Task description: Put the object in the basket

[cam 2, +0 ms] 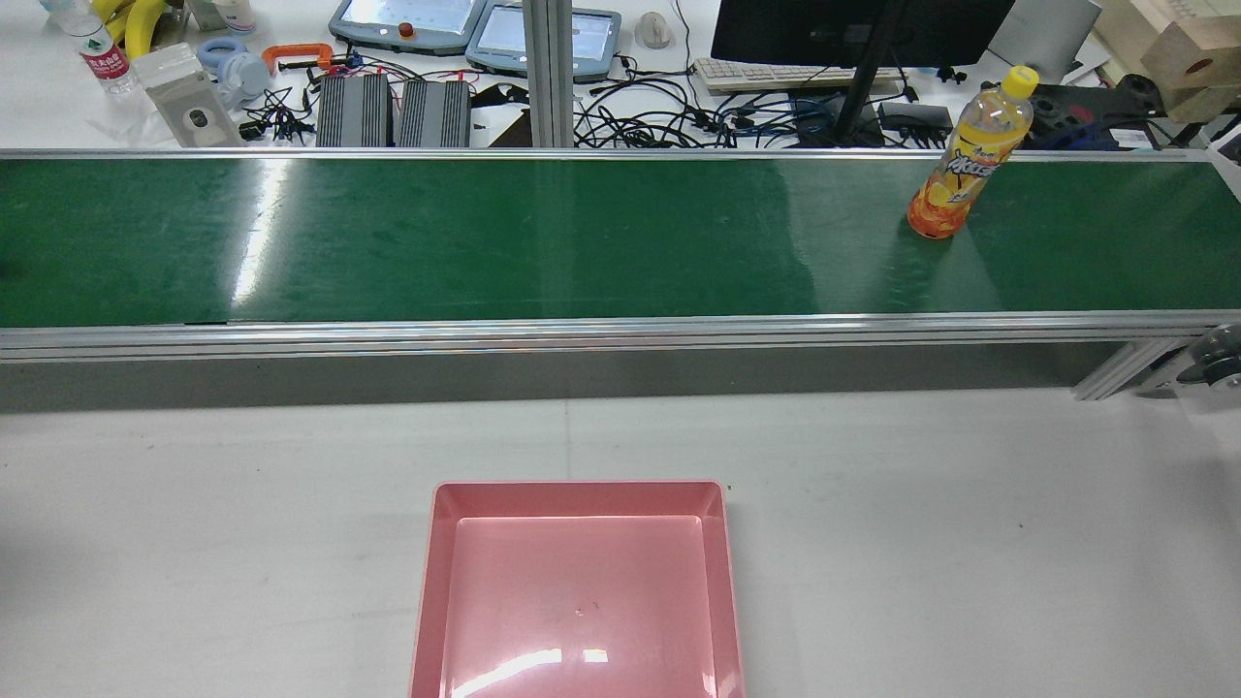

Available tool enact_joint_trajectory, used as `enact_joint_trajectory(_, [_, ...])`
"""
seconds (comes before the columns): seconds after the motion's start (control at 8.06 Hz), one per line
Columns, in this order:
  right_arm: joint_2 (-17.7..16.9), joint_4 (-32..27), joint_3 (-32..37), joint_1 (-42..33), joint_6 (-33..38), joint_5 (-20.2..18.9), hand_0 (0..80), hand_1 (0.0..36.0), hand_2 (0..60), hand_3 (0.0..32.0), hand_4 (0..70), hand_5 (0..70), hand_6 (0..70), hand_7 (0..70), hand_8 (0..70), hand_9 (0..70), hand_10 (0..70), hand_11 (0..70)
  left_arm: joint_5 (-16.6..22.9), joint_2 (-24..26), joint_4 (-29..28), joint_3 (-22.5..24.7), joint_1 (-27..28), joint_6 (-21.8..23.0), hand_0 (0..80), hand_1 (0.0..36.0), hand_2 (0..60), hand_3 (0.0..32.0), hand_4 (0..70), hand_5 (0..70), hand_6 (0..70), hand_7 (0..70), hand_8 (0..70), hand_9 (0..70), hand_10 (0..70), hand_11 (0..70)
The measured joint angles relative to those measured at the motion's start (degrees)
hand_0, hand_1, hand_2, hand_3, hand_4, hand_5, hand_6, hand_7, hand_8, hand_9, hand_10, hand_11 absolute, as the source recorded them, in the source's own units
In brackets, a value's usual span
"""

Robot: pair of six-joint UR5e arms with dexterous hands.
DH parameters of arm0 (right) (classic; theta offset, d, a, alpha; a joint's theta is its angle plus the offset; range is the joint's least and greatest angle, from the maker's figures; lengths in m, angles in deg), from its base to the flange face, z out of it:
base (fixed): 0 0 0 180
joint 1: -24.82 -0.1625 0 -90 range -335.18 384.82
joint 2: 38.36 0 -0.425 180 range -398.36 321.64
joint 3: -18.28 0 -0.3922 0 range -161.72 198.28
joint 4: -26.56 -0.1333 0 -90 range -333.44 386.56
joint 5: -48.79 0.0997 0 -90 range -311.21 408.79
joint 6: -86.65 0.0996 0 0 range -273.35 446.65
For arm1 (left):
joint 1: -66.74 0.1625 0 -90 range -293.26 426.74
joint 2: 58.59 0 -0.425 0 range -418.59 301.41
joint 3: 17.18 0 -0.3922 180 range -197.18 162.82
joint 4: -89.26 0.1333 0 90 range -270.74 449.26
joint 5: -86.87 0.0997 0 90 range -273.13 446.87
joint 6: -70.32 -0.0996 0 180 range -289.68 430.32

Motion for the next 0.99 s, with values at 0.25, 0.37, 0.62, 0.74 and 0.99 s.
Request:
enact_joint_trajectory(0.25, [0.0,0.0,0.0,0.0,0.0,0.0,0.0,0.0,0.0,0.0,0.0,0.0,0.0,0.0,0.0,0.0,0.0,0.0,0.0,0.0,0.0,0.0,0.0,0.0,49.9,15.1,1.3,0.0,0.8,16.8,1.2,0.0,0.0,1.8,8.6,14.5])
enact_joint_trajectory(0.37, [0.0,0.0,0.0,0.0,0.0,0.0,0.0,0.0,0.0,0.0,0.0,0.0,0.0,0.0,0.0,0.0,0.0,0.0,0.0,0.0,0.0,0.1,0.0,-0.1,50.0,15.2,1.3,0.0,0.6,16.9,1.0,0.0,0.0,1.6,8.7,14.7])
enact_joint_trajectory(0.62, [0.0,0.0,0.0,0.0,0.0,0.0,0.0,0.0,0.0,0.0,0.0,0.0,0.0,0.0,0.0,0.0,0.0,0.0,0.0,0.1,0.0,0.1,0.1,-0.1,49.7,14.7,0.6,0.0,0.4,17.1,0.6,0.0,0.0,1.1,8.7,14.6])
enact_joint_trajectory(0.74, [0.0,0.0,0.0,0.0,0.0,0.0,0.0,0.0,0.0,0.0,0.0,0.0,0.0,0.0,0.0,0.0,0.0,0.0,0.0,0.1,0.0,0.1,0.2,-0.1,49.6,14.7,1.1,0.0,0.7,17.5,0.7,0.0,0.0,1.8,8.7,14.7])
enact_joint_trajectory(0.99, [0.0,0.0,0.0,0.0,0.0,0.0,0.0,0.0,0.0,0.0,0.0,0.0,0.0,0.0,0.0,0.0,0.0,0.0,0.0,0.1,0.0,0.1,0.2,-0.1,49.4,14.7,1.7,0.0,0.8,18.0,0.6,0.0,0.0,1.8,9.1,15.2])
